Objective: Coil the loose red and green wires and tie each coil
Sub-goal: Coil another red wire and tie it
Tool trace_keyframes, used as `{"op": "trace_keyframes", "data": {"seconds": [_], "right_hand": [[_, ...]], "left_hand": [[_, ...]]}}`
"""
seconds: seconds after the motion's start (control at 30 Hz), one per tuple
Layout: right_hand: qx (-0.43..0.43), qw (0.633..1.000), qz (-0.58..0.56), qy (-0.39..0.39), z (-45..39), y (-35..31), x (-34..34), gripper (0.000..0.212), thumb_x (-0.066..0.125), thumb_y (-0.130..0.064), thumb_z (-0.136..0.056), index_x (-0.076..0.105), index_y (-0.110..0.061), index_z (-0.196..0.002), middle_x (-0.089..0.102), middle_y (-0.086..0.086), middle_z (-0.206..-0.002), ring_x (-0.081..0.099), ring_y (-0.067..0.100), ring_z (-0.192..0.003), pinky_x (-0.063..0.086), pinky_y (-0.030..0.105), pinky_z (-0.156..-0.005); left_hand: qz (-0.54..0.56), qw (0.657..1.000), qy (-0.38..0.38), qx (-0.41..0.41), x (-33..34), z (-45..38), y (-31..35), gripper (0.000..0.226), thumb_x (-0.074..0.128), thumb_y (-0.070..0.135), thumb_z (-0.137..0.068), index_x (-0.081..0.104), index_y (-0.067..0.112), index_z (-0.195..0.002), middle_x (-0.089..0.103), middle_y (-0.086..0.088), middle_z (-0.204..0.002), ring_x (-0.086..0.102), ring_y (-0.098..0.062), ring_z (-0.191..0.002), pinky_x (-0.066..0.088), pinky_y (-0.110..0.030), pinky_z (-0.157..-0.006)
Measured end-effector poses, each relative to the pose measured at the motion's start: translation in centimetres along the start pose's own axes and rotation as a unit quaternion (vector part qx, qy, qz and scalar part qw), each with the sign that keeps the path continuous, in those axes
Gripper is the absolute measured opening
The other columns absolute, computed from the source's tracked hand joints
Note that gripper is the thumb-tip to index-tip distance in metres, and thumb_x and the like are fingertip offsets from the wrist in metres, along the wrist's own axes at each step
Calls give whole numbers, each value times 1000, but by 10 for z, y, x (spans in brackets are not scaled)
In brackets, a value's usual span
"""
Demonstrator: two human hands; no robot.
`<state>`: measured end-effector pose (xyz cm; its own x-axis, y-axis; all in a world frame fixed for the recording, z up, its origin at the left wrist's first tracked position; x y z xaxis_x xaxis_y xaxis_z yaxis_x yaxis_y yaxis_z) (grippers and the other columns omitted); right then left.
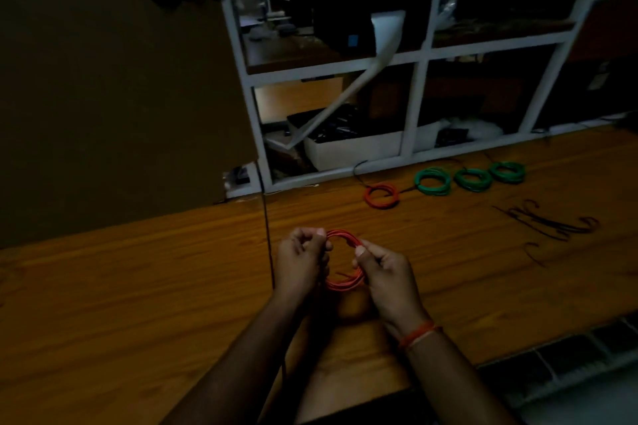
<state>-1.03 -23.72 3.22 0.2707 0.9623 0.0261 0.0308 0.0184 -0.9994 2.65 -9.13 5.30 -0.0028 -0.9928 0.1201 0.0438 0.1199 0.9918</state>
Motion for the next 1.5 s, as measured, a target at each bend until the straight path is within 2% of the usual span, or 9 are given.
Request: {"op": "trace_keyframes", "data": {"seconds": [0.07,0.13,0.23,0.4,0.6,0.7,1.1,1.37,1.5], "right_hand": [[8,1000,0,27,-6,1,-7,24,57,-19,-103,69,-39,-109,67,-3,-82,63,8,-82,50,27,-79],[6,998,19,53,-12,-2,-18,22,57,-19,-104,70,-33,-114,67,-5,-80,62,6,-80,49,22,-76],[10,995,49,84,-20,-2,-35,20,57,-18,-103,70,-34,-107,67,-9,-76,61,0,-74,47,19,-71],[28,989,85,115,-22,14,-65,23,57,-18,-103,75,-21,-89,67,-9,-70,62,6,-71,51,32,-71],[65,984,128,106,-27,35,-121,29,55,-20,-104,75,-13,-83,69,1,-71,62,16,-67,50,37,-68],[73,982,150,91,-35,41,-158,29,53,-22,-104,74,-9,-90,73,9,-81,69,17,-73,57,42,-75],[50,961,271,5,-86,60,-292,21,57,-28,-103,76,-25,-113,75,-9,-91,69,2,-82,55,27,-76],[25,898,420,129,-130,54,-357,19,59,-24,-101,71,-19,-115,66,2,-117,61,15,-101,52,27,-83],[94,850,495,152,-163,48,-381,27,54,-25,-103,68,-17,-125,60,9,-127,59,25,-112,50,30,-86]], "left_hand": [[-12,1000,-28,-1,12,-12,-1,14,57,21,-103,58,7,-106,66,2,-73,51,-7,-54,40,-25,-50],[-17,998,-58,-4,25,-23,-3,16,58,22,-102,58,7,-106,65,1,-74,51,-6,-53,40,-25,-50],[-24,996,-89,-19,42,-35,-12,19,59,27,-101,59,10,-107,66,0,-77,53,-7,-56,41,-25,-52],[-8,990,-131,-52,72,-45,-36,18,62,25,-100,60,8,-105,67,-2,-80,55,-7,-58,44,-25,-53],[31,986,-127,-106,125,-39,-76,12,62,18,-100,62,6,-103,63,-1,-74,53,-8,-55,43,-26,-52],[32,984,-122,-122,160,-42,-96,12,63,20,-99,62,8,-101,65,-1,-75,57,-12,-60,46,-30,-56],[33,990,-77,-116,290,-53,-150,9,64,18,-99,60,12,-94,68,-6,-79,66,-28,-77,50,-42,-72],[12,998,-15,-67,298,-54,-159,11,63,19,-100,62,18,-89,69,-6,-75,63,-29,-74,43,-43,-70],[23,998,-14,-61,301,-56,-160,12,63,19,-100,63,20,-88,69,-6,-77,65,-30,-76,44,-42,-71]]}}
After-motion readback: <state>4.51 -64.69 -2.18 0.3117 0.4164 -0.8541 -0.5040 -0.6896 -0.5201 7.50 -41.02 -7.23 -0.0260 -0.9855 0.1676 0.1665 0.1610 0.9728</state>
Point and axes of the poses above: each hand's wrist, its own z-axis away from the middle knuckle, its own x-axis out of the palm, y = z × x, the point moved 4 cm from there along -z, towards the middle knuckle
